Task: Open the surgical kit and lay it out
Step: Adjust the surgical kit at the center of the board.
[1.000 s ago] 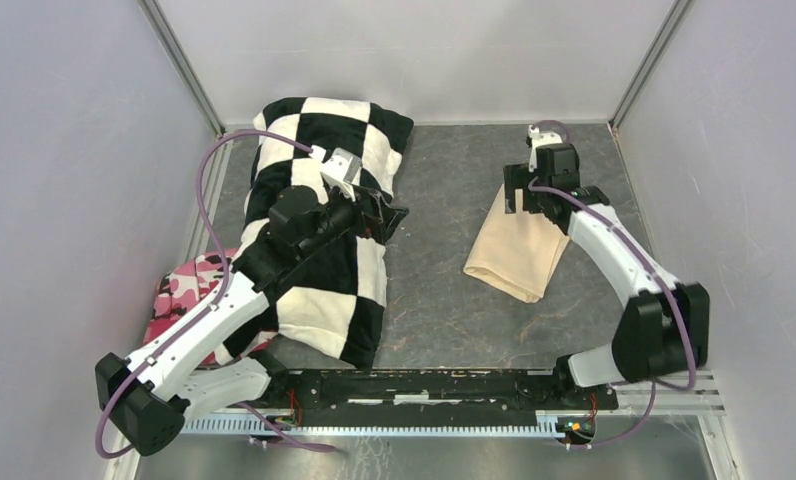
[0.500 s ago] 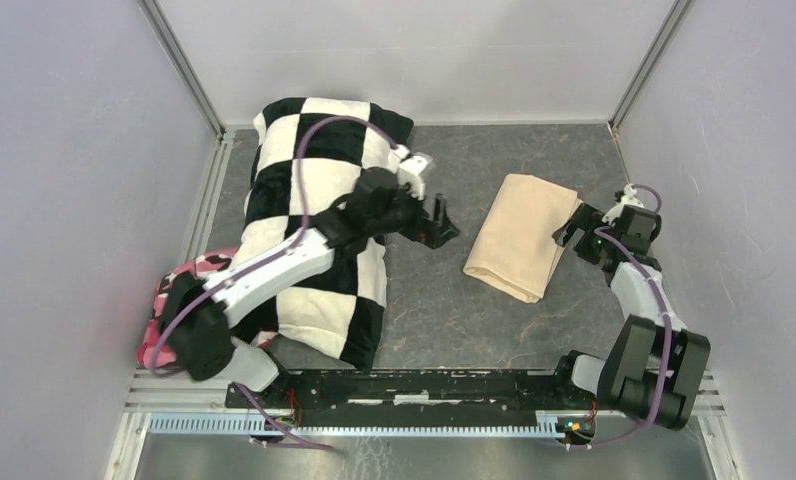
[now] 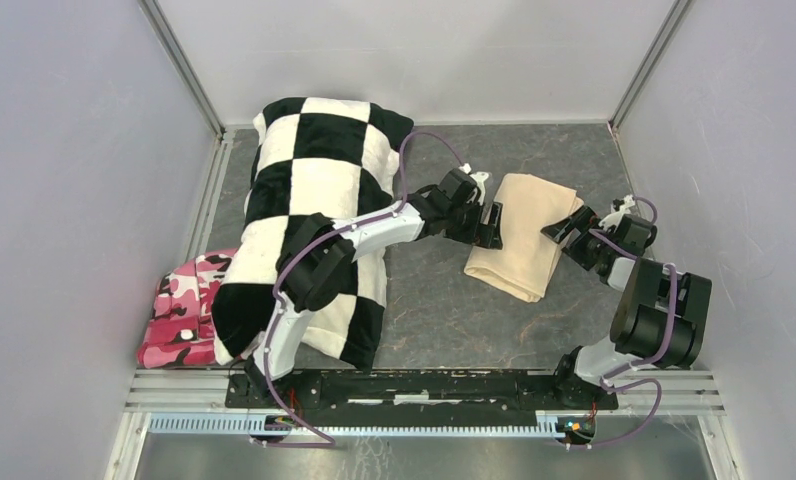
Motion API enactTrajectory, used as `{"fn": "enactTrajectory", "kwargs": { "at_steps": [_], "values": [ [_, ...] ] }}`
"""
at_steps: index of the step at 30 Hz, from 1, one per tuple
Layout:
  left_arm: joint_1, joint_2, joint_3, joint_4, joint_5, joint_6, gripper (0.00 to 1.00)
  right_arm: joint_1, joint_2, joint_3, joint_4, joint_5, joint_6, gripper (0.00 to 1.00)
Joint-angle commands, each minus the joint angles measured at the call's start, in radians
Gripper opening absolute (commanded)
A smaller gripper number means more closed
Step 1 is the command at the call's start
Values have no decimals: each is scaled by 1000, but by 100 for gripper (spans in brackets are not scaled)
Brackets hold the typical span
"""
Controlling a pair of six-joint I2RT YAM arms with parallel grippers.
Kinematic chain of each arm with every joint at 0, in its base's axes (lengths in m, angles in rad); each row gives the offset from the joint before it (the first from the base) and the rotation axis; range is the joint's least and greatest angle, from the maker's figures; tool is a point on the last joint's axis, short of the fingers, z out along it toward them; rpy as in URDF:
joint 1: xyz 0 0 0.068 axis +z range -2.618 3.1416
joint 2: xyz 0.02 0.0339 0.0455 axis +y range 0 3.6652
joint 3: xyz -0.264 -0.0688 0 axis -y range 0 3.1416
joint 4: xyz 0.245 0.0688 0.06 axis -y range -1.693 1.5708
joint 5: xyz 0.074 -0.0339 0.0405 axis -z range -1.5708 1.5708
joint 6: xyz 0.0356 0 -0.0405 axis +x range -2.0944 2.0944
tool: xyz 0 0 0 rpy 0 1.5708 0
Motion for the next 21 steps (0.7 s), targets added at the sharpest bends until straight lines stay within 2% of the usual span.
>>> {"fn": "enactTrajectory", "kwargs": {
  "at_steps": [1,9,14,17,21],
  "values": [
    [5,47,65,0,1,-72,94,0,52,29,92,-13,12,96],
    [-8,124,46,136,94,-202,85,82,182,176,73,21,19,90],
    [-15,170,89,173,113,-242,81,109,231,322,-31,68,-26,90],
    [-7,161,115,130,73,-198,84,109,221,403,-164,135,-102,91],
    [16,91,100,94,73,-168,91,107,103,365,-231,244,-159,96]
  ]
}}
